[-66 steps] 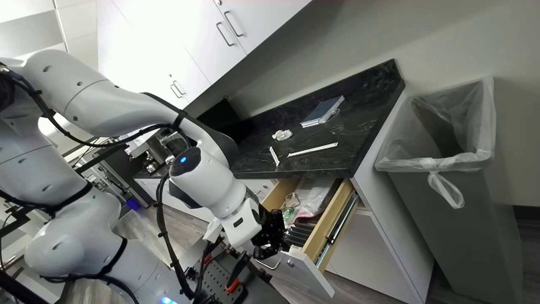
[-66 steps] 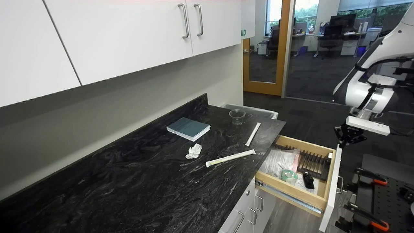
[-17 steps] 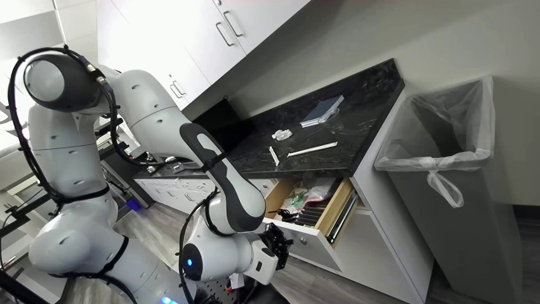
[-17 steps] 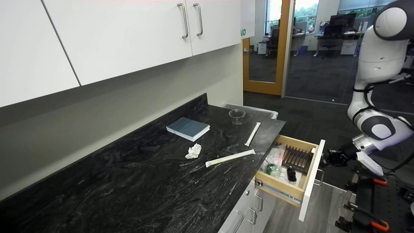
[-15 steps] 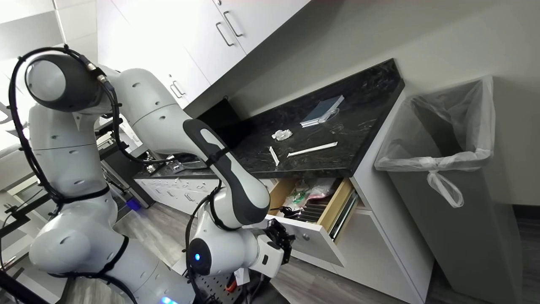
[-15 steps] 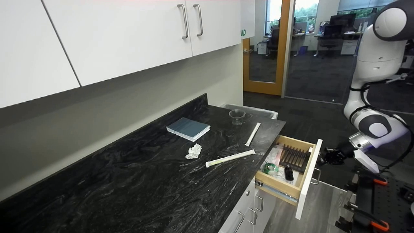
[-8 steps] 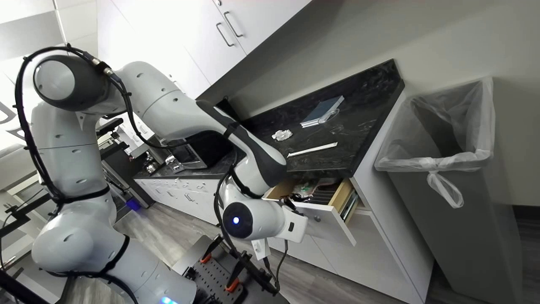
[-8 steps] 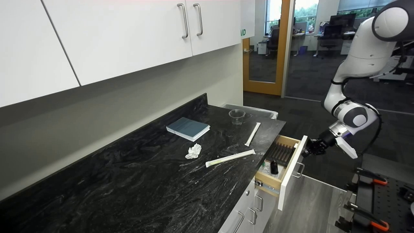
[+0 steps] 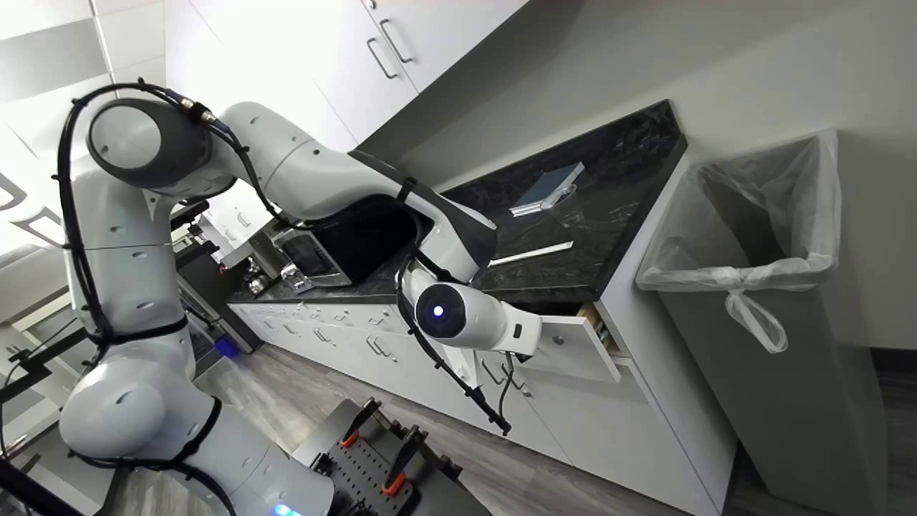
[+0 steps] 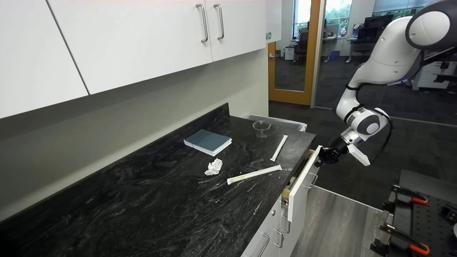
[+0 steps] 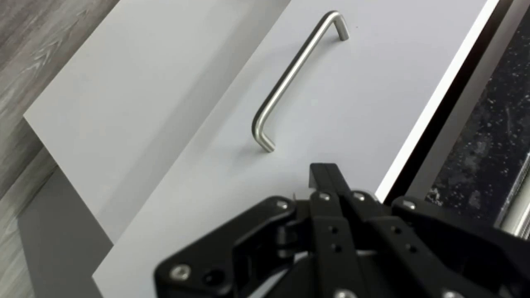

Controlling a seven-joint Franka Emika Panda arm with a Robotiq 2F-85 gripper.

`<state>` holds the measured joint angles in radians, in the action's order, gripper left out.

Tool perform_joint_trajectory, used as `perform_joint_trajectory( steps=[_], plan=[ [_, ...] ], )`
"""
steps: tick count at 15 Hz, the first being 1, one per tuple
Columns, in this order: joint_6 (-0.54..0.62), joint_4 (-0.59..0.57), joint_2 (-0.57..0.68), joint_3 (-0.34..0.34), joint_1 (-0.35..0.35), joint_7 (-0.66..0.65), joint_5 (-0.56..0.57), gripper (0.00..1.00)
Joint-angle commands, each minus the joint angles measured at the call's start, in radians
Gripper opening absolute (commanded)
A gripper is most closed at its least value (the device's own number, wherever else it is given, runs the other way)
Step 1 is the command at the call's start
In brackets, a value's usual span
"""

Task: Place the tape and black object inside the open drawer then close the drawer

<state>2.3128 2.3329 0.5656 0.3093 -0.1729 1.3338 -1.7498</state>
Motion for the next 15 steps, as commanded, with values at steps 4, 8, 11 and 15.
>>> perform_joint_trajectory(
  steps=[4, 8, 11, 15],
  plan=[
    [0.066, -0.003, -0.023, -0.010, 0.025, -0.028, 0.085, 0.00],
    [0.151, 0.111, -0.135, 0.018, 0.053, -0.074, 0.291, 0.00],
    [0.276, 0.207, -0.229, 0.020, 0.058, -0.115, 0.455, 0.00],
    [0.395, 0.337, -0.368, 0.000, 0.043, -0.238, 0.708, 0.00]
  ],
)
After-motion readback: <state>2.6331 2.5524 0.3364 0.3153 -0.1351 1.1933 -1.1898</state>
